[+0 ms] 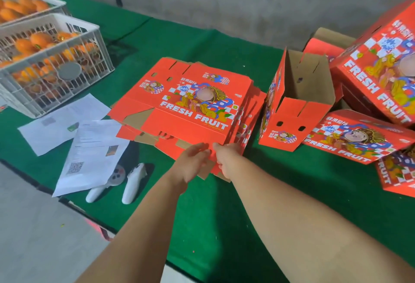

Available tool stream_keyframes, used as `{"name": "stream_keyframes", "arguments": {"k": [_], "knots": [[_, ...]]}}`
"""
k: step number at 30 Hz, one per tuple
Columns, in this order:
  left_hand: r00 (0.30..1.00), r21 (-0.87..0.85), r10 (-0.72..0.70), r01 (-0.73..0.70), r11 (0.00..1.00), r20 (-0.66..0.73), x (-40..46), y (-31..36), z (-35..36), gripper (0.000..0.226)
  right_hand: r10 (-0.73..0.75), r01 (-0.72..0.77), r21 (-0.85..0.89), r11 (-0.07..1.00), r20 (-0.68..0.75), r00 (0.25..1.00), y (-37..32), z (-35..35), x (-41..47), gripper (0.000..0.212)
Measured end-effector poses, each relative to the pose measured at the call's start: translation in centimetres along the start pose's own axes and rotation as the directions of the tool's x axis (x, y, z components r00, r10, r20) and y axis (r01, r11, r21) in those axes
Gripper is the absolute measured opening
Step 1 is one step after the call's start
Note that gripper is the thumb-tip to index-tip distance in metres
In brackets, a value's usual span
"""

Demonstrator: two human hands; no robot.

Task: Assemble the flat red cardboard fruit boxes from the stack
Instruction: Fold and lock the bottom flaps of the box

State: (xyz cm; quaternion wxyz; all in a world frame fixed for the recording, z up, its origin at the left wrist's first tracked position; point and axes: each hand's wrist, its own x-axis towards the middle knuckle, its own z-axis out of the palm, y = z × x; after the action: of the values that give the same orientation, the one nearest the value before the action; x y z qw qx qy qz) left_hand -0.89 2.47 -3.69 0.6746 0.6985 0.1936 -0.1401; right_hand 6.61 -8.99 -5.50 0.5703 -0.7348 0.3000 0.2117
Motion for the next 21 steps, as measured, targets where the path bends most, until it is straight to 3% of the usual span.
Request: {"name": "stream_keyframes", "arguments": {"k": [4, 9, 14, 16, 17, 19, 21], "knots": [[0.986, -0.036, 0.068, -0.074, 0.997, -0.150, 0.3, -0.3, -0.2, 0.038, -0.002, -0.003, 0.295, 0.955, 0.019, 1.000, -0.2, -2.7, -0.8, 0.012], [0.858, 0.064, 0.211, -0.205, 0.977, -0.469, 0.4, 0.5, -1.6, 0.038, -0.288, 0.299, 0.233, 0.925, -0.081, 0.954, -2.9, -7.8, -3.5, 0.021], [0.743, 0.177, 0.324, -0.273, 0.946, -0.586, -0.1, 1.2, -4.4, 0.056, -0.505, 0.506, 0.345, 0.790, -0.102, 0.857, -5.0, -14.3, -7.9, 0.021], [0.703, 0.079, 0.302, -0.331, 0.940, -0.644, -0.3, 1.9, -5.2, 0.072, -0.554, 0.548, 0.437, 0.713, -0.127, 0.823, -5.0, -17.3, -9.6, 0.019], [0.761, 0.012, 0.292, -0.350, 0.937, -0.580, -0.6, 2.4, -5.2, 0.084, -0.572, 0.556, 0.475, 0.682, -0.127, 0.810, -4.6, -18.8, -10.3, 0.019], [0.918, 0.007, 0.305, -0.314, 0.949, -0.252, -1.7, 3.0, -4.1, 0.108, -0.589, 0.572, 0.488, 0.660, -0.138, 0.796, -3.7, -21.7, -11.8, 0.021], [0.968, 0.095, 0.245, -0.250, 0.964, 0.058, -3.0, 3.2, -2.7, 0.121, -0.603, 0.610, 0.424, 0.669, -0.170, 0.779, -2.5, -24.5, -13.1, 0.022]]}}
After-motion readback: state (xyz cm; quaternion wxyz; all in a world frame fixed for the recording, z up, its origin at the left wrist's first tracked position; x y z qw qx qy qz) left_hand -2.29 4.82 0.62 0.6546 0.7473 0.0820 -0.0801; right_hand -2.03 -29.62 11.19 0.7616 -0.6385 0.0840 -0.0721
